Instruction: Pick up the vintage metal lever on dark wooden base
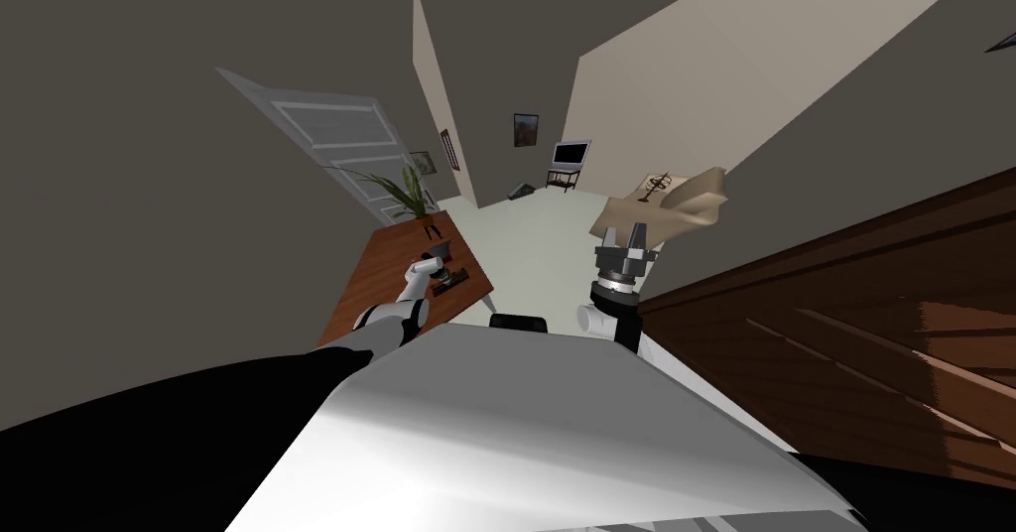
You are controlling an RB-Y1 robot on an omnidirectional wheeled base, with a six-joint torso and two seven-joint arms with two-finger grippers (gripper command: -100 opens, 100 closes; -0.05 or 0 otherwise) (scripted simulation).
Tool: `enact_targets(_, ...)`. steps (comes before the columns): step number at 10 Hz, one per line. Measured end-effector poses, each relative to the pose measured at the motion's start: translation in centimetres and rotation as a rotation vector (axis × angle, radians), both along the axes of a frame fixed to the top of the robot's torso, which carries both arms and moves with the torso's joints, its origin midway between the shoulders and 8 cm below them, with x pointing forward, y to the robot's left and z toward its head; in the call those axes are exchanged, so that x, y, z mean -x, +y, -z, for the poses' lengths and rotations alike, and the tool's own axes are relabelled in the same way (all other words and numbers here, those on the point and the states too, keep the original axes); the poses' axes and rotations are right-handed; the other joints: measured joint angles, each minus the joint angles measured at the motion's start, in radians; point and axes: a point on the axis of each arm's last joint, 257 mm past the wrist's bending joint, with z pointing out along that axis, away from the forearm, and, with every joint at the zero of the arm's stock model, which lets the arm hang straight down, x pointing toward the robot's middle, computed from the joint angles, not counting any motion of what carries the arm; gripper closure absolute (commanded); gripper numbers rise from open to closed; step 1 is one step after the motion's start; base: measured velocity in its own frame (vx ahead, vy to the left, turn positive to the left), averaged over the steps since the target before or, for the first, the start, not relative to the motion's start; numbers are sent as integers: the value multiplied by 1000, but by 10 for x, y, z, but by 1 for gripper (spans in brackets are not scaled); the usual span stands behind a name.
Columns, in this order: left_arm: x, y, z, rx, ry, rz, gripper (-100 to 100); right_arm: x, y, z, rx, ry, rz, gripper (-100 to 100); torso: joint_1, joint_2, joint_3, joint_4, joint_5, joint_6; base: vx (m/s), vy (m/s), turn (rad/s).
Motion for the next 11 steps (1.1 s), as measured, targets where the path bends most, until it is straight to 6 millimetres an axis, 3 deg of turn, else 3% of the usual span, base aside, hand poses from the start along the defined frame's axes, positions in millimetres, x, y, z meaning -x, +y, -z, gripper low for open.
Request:
enact_targets(1, 0, 0, 0, 0, 0, 0, 100, 0, 0, 0, 0, 0, 0, 0, 0, 0, 0, 0, 0, 0, 36, -35, 112)
enact_targets(10, 6, 25, -20, 0, -2, 85, 100, 0, 0, 0, 0, 0, 0, 0, -6, -1, 0, 1, -3, 0, 51, -75, 100)
enact_targets(11, 6, 26, -20, 0, -1, 88, 0, 0, 0, 0, 0, 0, 0, 0, -5, 0, 1, 2, -3, 1, 3, -6, -4)
